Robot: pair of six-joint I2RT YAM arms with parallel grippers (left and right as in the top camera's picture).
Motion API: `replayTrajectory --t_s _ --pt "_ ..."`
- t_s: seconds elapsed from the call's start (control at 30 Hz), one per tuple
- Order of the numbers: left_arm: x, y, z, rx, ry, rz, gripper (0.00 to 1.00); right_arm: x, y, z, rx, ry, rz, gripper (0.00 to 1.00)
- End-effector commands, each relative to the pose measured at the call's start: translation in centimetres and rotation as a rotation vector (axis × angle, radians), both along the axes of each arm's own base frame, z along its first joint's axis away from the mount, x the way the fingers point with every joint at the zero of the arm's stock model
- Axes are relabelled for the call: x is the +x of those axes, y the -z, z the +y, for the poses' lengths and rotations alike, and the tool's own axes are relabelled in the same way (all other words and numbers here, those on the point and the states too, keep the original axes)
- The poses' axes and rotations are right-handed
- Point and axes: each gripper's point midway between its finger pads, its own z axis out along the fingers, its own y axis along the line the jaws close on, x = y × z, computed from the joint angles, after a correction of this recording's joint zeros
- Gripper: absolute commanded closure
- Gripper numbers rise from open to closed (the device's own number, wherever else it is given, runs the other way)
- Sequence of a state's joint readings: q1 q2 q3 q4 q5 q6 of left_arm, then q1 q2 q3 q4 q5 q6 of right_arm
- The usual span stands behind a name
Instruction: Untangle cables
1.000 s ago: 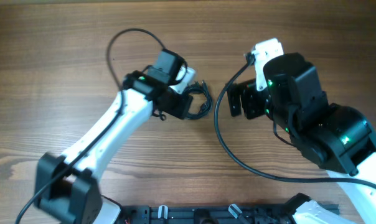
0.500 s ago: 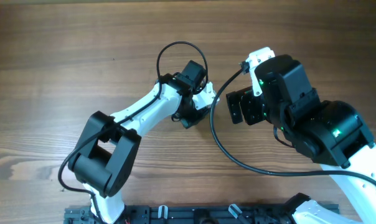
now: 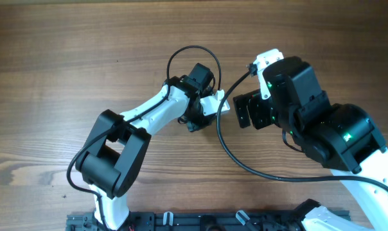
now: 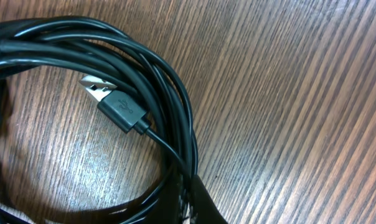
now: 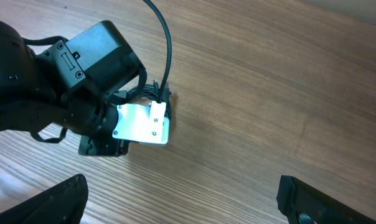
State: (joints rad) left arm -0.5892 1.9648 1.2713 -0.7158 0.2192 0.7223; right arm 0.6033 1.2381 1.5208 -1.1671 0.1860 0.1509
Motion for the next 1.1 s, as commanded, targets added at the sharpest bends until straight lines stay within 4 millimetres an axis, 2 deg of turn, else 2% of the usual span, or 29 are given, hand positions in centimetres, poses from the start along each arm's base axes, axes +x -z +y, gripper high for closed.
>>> replayTrajectory --t_s 0.0,0.17,0.27,0.4,0.57,0.7,0.77,0.87,1.0,1.07 --pt "-0.6 0.7 -0.5 -0.016 0.031 0.033 0.96 0.1 0.5 0.1 -0.013 -0.017 0.012 0.00" --pt "-0.7 0.7 -0.5 -0.014 0.030 0.036 0.96 0.2 1.3 0.7 -0.015 -0.031 0.044 0.00" --pt "-0.4 0.1 -0.1 0.000 -0.021 0.025 0.96 0.4 1.8 0.8 -0.025 -0.031 0.057 0.00" --pt "0.2 -4.4 -0.2 -0.044 -0.025 -0.068 0.96 0.9 2.4 1.1 -0.019 -0.010 0.078 0.00" --pt "0.6 -9.0 -0.4 -0.113 -0.019 -0.171 0.96 1.0 2.7 1.2 -0.024 -0.011 0.084 0.00" --pt "0.5 -10.9 -0.4 -0.141 -0.019 -0.211 0.96 1.0 2.7 1.2 -0.025 -0.011 0.086 0.00" --pt "0.2 -11.1 -0.2 -0.137 -0.020 -0.206 0.96 1.0 2.7 1.2 -0.025 -0.011 0.085 0.00" --pt "0.4 -10.7 1.2 -0.068 -0.087 -0.208 0.96 1.0 2.7 1.2 -0.025 -0.011 0.084 0.00" --pt "3.1 -10.7 5.0 0.100 -0.310 -0.321 0.96 1.2 2.7 0.9 -0.038 0.007 0.074 0.00" --pt "5.5 -11.4 7.8 0.146 -0.519 -0.403 0.96 1.6 2.6 0.1 -0.048 0.070 0.060 0.00"
